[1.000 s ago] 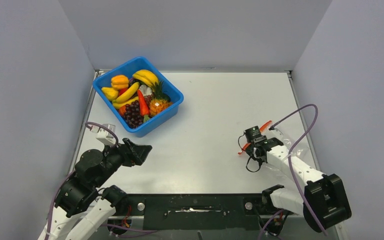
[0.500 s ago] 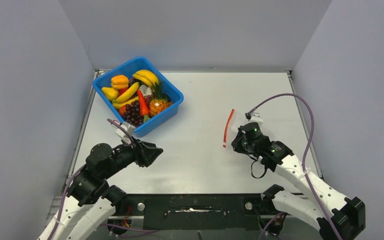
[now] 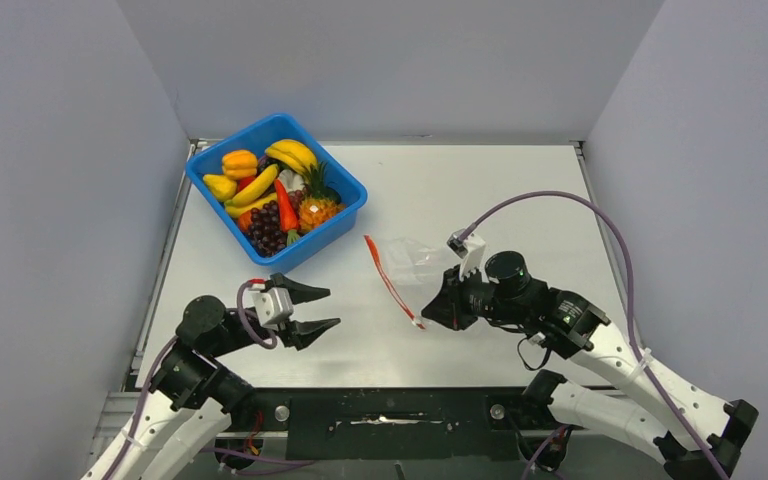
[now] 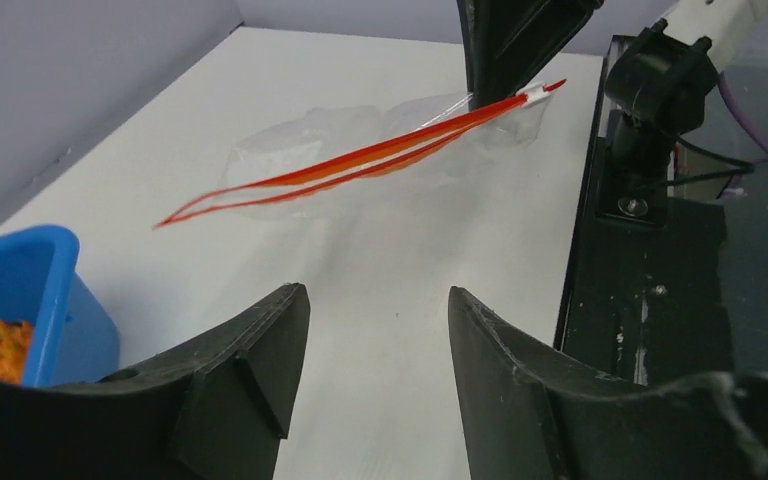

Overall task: Place the food in the zip-top bag and seal the zipper
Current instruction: Pick up the zipper food storage bag at the corner of the board.

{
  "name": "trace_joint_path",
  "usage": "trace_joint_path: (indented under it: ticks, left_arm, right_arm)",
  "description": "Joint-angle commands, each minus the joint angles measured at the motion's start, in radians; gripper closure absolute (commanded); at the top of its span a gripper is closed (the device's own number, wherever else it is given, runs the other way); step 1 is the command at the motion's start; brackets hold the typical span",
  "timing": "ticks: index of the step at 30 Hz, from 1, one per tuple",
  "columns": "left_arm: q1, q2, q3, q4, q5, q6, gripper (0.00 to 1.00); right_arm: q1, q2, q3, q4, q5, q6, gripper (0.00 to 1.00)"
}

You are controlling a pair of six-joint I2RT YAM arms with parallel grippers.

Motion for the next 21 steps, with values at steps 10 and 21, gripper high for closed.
trace_joint_path:
  ticks: [10,21]
  left_arm:
    - [0.001,0.088,0.025,0.144,0.271,0.348,0.40]
    - [-0.018,0.203,0.037,0.114,0.339,0.429,0.40]
  right_arm:
    - [0.055,-0.011,0.035,0.148,-0.332,-0.075,1.00]
    - [0.202,0.133,0.125,0.154,-0.274,-0.098,1.00]
